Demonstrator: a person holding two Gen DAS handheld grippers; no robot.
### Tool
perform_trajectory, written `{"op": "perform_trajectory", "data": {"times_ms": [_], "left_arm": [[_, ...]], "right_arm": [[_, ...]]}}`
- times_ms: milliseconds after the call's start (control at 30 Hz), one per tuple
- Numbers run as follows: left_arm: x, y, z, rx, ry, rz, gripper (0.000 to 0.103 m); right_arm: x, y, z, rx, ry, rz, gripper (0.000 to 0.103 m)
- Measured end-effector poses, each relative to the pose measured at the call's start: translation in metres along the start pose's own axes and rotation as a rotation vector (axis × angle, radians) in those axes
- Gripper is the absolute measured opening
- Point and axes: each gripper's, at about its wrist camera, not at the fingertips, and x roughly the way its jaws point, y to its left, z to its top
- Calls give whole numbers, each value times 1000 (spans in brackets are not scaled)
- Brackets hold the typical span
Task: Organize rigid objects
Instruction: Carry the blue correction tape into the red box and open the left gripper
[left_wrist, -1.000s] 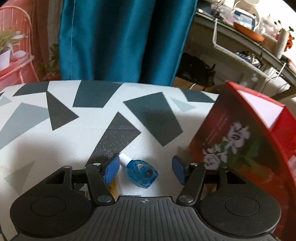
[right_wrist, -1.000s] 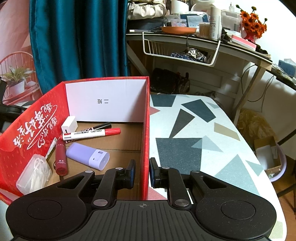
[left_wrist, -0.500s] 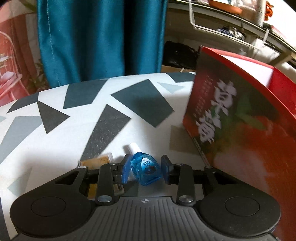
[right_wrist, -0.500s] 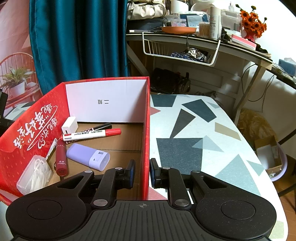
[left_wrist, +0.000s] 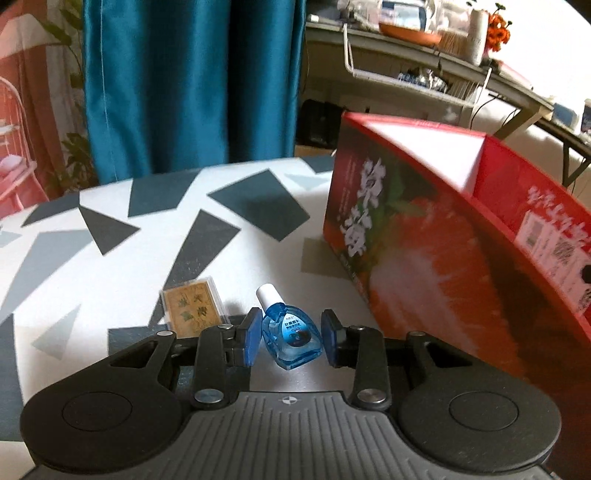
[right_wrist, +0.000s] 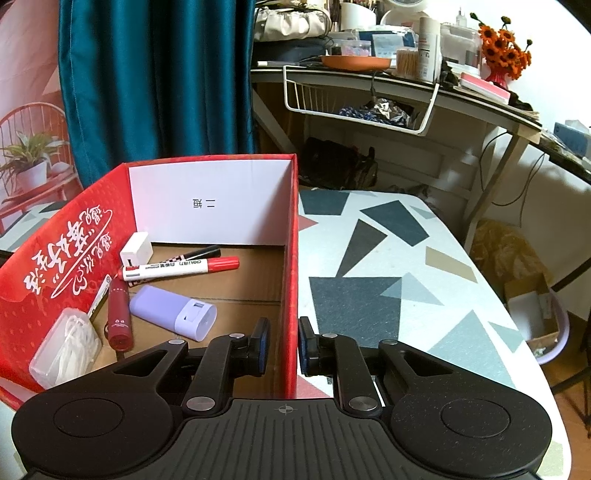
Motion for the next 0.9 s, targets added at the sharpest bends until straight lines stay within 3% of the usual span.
{"op": "perform_trajectory", "data": {"times_ms": [167, 567, 900], "left_arm": [[-20, -3, 9, -30, -44, -30, 36], [-59, -40, 63, 79, -190, -111, 36], [-40, -87, 73, 204, -183, -180, 36]], "right_arm": [[-1, 1, 0, -7, 0, 0, 15], [-1, 0, 0, -6, -5, 6, 16], [-1, 0, -1, -11, -5, 7, 16]]}}
